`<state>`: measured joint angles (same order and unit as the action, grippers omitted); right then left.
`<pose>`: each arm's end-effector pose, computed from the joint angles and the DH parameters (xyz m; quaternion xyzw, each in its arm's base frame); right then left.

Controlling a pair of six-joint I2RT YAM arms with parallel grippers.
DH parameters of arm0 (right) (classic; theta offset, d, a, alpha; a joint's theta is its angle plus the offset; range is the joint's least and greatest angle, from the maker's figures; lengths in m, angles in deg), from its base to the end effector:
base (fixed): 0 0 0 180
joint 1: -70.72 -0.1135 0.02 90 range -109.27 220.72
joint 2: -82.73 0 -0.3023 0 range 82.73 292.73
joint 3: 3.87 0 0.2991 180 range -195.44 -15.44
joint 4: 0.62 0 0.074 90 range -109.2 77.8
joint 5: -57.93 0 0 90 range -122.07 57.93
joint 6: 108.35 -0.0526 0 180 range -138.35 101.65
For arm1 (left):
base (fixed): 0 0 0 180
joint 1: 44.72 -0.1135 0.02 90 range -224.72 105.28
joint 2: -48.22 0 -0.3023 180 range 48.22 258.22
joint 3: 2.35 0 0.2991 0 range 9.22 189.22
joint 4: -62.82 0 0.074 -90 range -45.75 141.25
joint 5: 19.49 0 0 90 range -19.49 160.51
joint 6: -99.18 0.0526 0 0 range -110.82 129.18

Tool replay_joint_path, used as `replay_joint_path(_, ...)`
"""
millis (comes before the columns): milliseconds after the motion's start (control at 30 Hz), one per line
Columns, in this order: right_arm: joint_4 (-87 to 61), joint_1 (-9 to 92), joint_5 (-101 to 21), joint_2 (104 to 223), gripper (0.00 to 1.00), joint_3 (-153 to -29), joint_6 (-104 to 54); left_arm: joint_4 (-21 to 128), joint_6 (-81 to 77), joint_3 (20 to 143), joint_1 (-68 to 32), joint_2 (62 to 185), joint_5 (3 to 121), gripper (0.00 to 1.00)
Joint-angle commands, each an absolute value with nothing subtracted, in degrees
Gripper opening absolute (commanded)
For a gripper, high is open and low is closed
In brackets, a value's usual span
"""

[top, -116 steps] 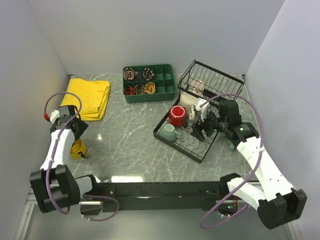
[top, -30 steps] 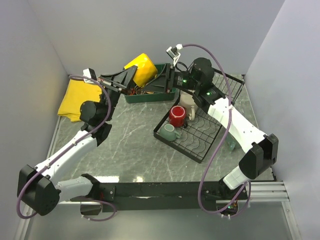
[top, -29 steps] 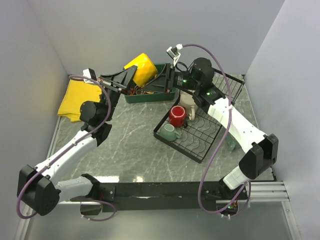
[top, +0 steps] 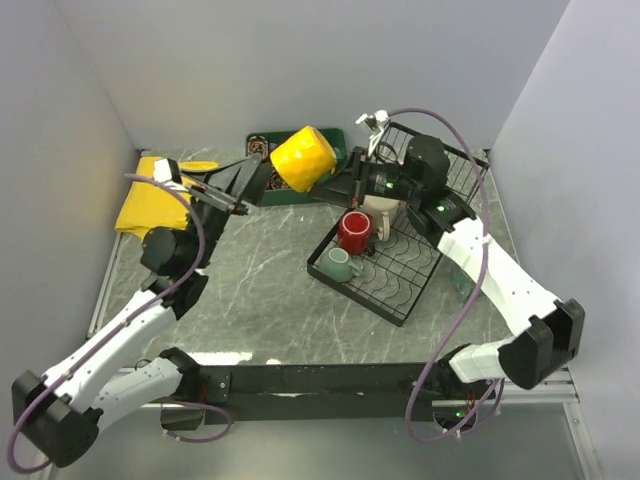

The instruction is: Load the cups into the dish rack

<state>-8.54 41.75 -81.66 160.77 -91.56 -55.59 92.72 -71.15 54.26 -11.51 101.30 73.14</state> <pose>0.2958 0.2095 0.4626 -0.2546 0.6522 0.6005 0.3863 0.2043 -0.1308 0.4433 -0.2079 0.4262 -0.7305 0.4915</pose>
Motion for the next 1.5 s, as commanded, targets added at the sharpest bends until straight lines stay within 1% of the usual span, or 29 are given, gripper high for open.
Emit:
replay_joint_path(0, -11.73, 43.66, -75.16, 153.84, 0.00, -90.68, -41.78, 80.98, -63.25, 54.58, -11.67, 94.11, 73.06, 0.90)
replay_joint_path(100, -17.97, 43.66, -70.50, 149.98, 0.00, -88.05, -35.16, 70.97, -58.24, 53.87, -11.67, 88.75, 74.02, 0.93)
replay_joint_path(167, -20.45, 43.74, -67.24, 146.47, 0.00, -85.94, -28.22, 66.30, -54.48, 53.52, -11.67, 84.62, 75.95, 0.99)
replay_joint_path(233, -24.75, 43.74, -62.34, 142.79, 0.00, -82.69, -20.66, 59.88, -52.00, 53.08, -11.67, 80.85, 77.27, 1.00)
replay_joint_path(267, -25.64, 43.92, -61.00, 141.72, 0.00, -81.46, -19.33, 57.95, -50.60, 52.82, -11.67, 79.69, 78.76, 0.97)
replay_joint_path(300, -27.82, 44.35, -59.86, 140.66, 0.00, -79.01, -15.32, 55.84, -49.80, 52.38, -11.67, 78.38, 79.12, 0.96)
replay_joint_path(333, -28.54, 44.79, -57.50, 138.30, 0.00, -77.68, -13.54, 54.52, -49.27, 51.59, -11.67, 76.27, 79.56, 0.96)
replay_joint_path(500, -32.23, 48.48, -54.06, 132.05, 0.00, -69.52, -5.29, 46.43, -46.81, 50.18, -11.67, 71.51, 81.05, 0.96)
replay_joint_path(633, -34.43, 49.81, -50.45, 126.87, 0.00, -63.44, -0.52, 40.46, -46.19, 48.52, -11.76, 66.60, 82.63, 0.96)
replay_joint_path(800, -33.65, 51.04, -46.67, 122.64, 0.00, -55.35, 2.12, 36.84, -47.59, 46.14, -11.67, 61.32, 85.27, 0.96)
replay_joint_path(967, -30.66, 51.39, -43.68, 122.28, 0.00, -51.14, 2.74, 34.91, -49.00, 44.20, -11.67, 57.54, 86.86, 0.96)
replay_joint_path(1100, -27.50, 51.48, -41.48, 125.79, 0.00, -49.37, 3.53, 33.76, -49.26, 43.85, -11.67, 56.39, 87.47, 0.96)
replay_joint_path(1467, -24.07, 51.74, -40.60, 133.35, 0.00, -48.67, 5.90, 31.65, -49.35, 43.15, -11.67, 54.19, 88.97, 0.96)
